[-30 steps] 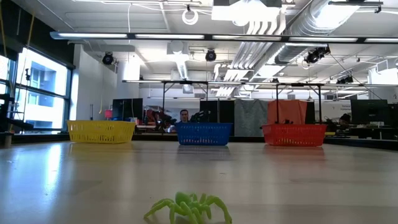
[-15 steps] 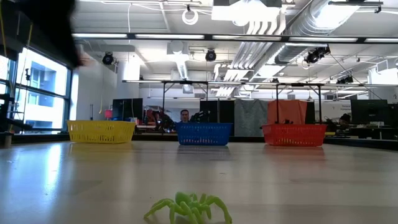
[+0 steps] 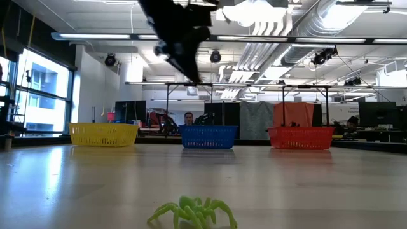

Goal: Sort Halloween decoration
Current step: Put the orange spider toy into the blue basket

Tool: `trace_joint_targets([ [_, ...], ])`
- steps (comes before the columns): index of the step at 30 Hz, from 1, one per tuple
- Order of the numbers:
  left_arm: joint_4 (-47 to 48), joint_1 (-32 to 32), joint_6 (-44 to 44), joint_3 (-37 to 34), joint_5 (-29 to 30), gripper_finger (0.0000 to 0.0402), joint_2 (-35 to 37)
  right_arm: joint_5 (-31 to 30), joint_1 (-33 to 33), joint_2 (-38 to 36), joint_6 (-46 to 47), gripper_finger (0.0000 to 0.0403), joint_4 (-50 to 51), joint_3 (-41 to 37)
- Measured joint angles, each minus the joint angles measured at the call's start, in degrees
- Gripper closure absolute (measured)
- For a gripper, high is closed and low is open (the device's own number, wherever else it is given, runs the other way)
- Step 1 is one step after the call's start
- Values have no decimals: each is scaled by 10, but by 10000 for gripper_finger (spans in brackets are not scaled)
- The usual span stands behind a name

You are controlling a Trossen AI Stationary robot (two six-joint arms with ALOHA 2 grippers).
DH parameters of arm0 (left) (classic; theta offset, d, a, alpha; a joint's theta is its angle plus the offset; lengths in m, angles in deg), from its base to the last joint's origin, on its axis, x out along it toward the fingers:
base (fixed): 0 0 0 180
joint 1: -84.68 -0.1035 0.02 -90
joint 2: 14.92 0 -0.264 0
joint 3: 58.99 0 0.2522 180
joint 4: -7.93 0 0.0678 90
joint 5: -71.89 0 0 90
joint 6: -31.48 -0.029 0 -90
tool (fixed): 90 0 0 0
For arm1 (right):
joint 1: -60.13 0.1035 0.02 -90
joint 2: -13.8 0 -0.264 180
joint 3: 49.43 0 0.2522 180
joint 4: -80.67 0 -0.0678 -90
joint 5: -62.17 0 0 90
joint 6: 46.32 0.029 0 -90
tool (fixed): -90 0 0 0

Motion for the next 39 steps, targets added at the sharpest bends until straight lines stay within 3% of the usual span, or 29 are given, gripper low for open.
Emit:
trace_joint_targets([
  [6,-170,-114,-113,-29,-127,401,0,0,0,0,0,243,0,0],
  [16,-231,-220,-122,-57,-145,401,0,0,0,0,0,243,0,0],
  [29,-246,-253,-122,-60,-196,400,-10,0,0,0,0,243,0,0],
  [39,-277,-261,-121,-61,-193,400,-109,0,0,0,0,243,1,0],
])
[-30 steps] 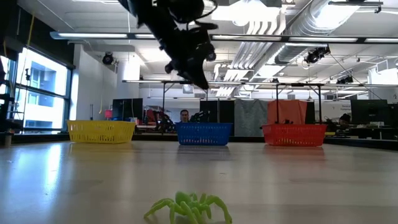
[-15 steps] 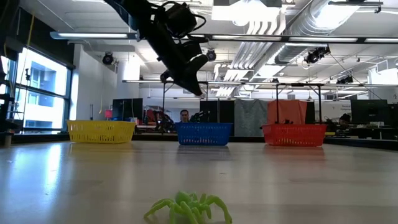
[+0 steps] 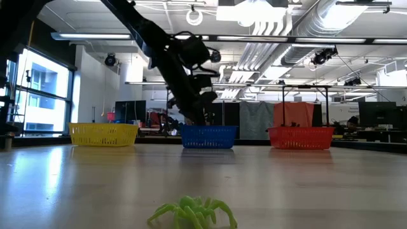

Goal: Sort Halloween decoration
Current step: Put the orange spider toy into the blue basket

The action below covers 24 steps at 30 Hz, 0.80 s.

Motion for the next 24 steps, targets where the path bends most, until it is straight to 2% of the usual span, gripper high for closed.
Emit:
trace_joint_targets([
  [12,2,1,19,0,-2,400,-15,0,0,0,0,243,-1,0],
  [15,3,1,60,0,-2,393,-15,0,0,0,0,243,-1,0],
  [19,3,1,102,0,-2,352,-15,0,0,0,0,243,-1,0],
  [24,4,2,124,0,-8,270,-15,0,0,0,0,243,-1,0],
])
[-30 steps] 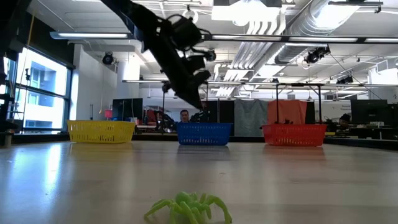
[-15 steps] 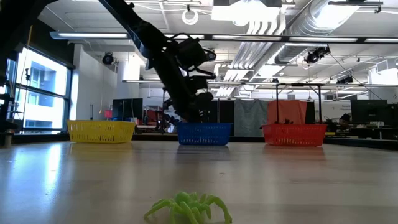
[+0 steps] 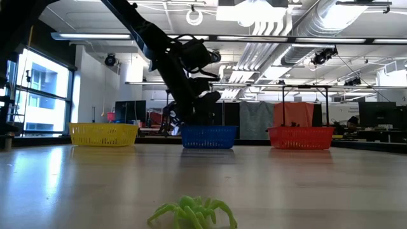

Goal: Sort Halloween decoration
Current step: Put the orange spider toy into the blue basket

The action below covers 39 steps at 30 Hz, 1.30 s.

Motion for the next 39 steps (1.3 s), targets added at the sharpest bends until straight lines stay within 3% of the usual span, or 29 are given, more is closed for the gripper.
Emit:
trace_joint_targets([
  [6,-1,5,-38,0,-9,206,0,0,0,0,0,243,0,0],
  [15,9,14,-39,0,-13,215,13,0,0,0,0,243,0,0],
  [24,119,56,-6,0,14,214,154,0,0,0,0,243,0,0],
  [29,220,112,62,0,31,213,241,0,0,0,0,243,0,0],
  [34,316,206,159,0,70,215,302,0,0,0,0,243,0,0],
  [39,349,328,272,0,162,215,327,0,0,0,0,243,0,0],
])
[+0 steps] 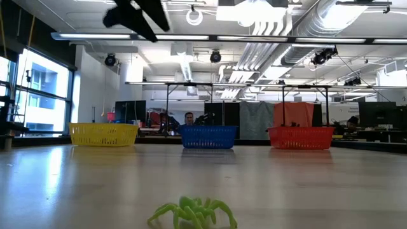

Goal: Sort Halloween decoration
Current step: Put the orange spider toy into the blue basket

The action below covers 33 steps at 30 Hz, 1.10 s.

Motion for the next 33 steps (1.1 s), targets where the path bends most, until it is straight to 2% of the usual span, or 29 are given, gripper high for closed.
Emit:
trace_joint_targets([
  [3,30,66,74,0,43,215,1,0,0,0,0,243,0,0],
  [7,79,144,183,1,40,215,-12,0,0,0,0,243,0,0],
  [10,110,204,253,0,4,215,-37,0,0,0,0,243,0,0],
  [17,88,317,373,0,-127,215,-129,0,0,0,0,243,0,0],
  [26,-26,394,447,0,-249,215,-235,0,0,0,0,243,0,0],
  [33,-57,411,459,0,-257,215,-270,0,0,0,0,243,0,0],
])
